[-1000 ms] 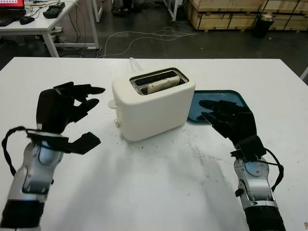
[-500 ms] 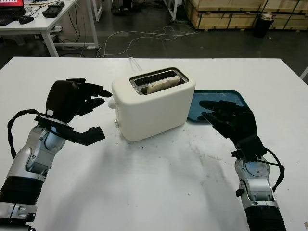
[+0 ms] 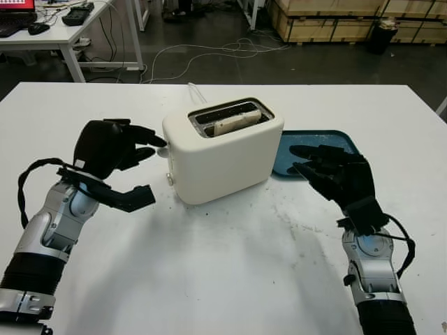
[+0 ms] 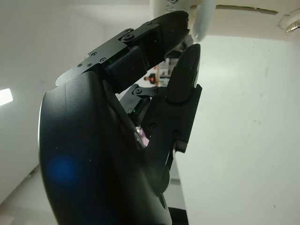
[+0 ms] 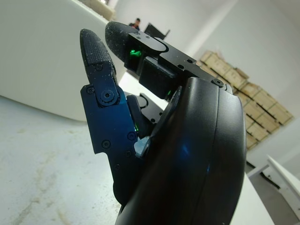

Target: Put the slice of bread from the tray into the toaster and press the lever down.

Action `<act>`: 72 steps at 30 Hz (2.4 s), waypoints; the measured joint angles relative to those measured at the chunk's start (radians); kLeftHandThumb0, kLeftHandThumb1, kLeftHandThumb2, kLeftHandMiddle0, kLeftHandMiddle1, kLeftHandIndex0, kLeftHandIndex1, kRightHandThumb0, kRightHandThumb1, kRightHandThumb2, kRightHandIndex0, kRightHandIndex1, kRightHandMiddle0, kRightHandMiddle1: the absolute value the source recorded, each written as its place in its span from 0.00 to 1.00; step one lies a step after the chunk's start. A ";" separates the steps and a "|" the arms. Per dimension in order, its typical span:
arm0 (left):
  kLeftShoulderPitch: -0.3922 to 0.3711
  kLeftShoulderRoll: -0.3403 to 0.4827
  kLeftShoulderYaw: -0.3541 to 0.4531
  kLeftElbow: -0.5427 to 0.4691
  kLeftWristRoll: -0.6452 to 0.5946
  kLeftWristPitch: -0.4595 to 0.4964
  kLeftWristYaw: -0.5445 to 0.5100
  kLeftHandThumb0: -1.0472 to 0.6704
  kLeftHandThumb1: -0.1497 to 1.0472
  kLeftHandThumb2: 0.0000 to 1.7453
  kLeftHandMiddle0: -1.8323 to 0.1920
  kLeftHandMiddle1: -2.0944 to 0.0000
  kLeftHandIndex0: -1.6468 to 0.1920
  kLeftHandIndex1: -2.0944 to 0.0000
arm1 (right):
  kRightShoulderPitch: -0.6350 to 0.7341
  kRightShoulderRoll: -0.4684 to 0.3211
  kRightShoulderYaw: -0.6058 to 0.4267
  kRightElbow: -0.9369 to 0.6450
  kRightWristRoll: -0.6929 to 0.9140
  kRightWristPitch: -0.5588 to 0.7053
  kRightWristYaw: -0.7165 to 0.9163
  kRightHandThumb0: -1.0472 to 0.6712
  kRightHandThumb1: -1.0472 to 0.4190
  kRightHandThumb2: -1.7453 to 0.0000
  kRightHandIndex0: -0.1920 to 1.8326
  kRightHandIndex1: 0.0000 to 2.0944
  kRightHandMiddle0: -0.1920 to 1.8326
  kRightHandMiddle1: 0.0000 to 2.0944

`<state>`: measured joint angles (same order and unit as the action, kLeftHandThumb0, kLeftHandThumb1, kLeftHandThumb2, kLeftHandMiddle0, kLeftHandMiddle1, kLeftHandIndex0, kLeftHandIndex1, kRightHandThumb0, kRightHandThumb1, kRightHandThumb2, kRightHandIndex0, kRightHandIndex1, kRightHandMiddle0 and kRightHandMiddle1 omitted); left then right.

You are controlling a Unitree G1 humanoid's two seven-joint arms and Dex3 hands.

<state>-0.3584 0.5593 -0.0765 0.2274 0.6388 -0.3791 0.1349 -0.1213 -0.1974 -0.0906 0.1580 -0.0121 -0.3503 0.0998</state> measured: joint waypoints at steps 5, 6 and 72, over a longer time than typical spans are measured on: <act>0.000 0.000 0.000 -0.017 0.000 0.011 -0.007 0.51 0.87 0.01 0.53 0.32 0.28 0.89 | 0.000 0.000 0.000 0.000 -0.008 0.000 -0.001 0.35 0.14 1.00 0.61 0.31 0.67 0.00; 0.000 0.000 0.000 -0.017 0.000 0.011 -0.007 0.51 0.87 0.01 0.52 0.32 0.28 0.89 | 0.000 0.000 0.000 0.000 -0.008 0.000 -0.001 0.35 0.14 1.00 0.61 0.31 0.67 0.00; 0.046 -0.090 -0.102 0.030 -0.043 0.101 -0.010 0.51 0.89 0.05 0.56 0.38 0.45 0.68 | 0.010 -0.001 -0.001 -0.011 -0.054 -0.008 -0.020 0.37 0.14 1.00 0.59 0.32 0.66 0.00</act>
<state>-0.3126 0.4688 -0.1781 0.2573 0.5957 -0.2783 0.1245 -0.1112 -0.1983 -0.0919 0.1474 -0.0658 -0.3583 0.0794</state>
